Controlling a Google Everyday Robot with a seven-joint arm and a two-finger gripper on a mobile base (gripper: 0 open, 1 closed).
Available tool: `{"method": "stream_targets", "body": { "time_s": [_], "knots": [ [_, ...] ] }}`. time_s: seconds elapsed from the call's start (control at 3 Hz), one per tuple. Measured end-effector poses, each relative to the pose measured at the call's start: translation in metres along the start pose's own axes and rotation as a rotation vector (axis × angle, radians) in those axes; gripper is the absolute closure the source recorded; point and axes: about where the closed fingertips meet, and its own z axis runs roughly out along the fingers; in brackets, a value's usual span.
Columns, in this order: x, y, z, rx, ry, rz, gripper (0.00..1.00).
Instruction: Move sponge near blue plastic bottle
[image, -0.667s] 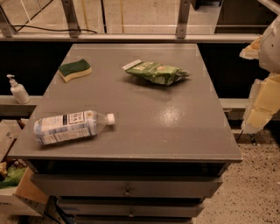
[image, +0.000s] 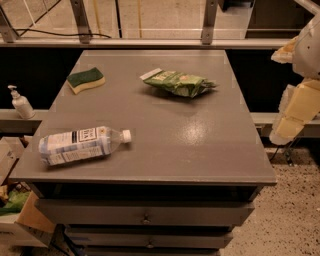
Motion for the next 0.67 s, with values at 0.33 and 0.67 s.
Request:
{"method": "stream_targets", "body": {
  "time_s": [0.33,0.67],
  "knots": [
    [-0.016,-0.018,0.029,-0.017,-0.082,0.014,0.00],
    [-0.057,-0.030,0.062,-0.014,-0.175,-0.021,0.00]
  ]
}}
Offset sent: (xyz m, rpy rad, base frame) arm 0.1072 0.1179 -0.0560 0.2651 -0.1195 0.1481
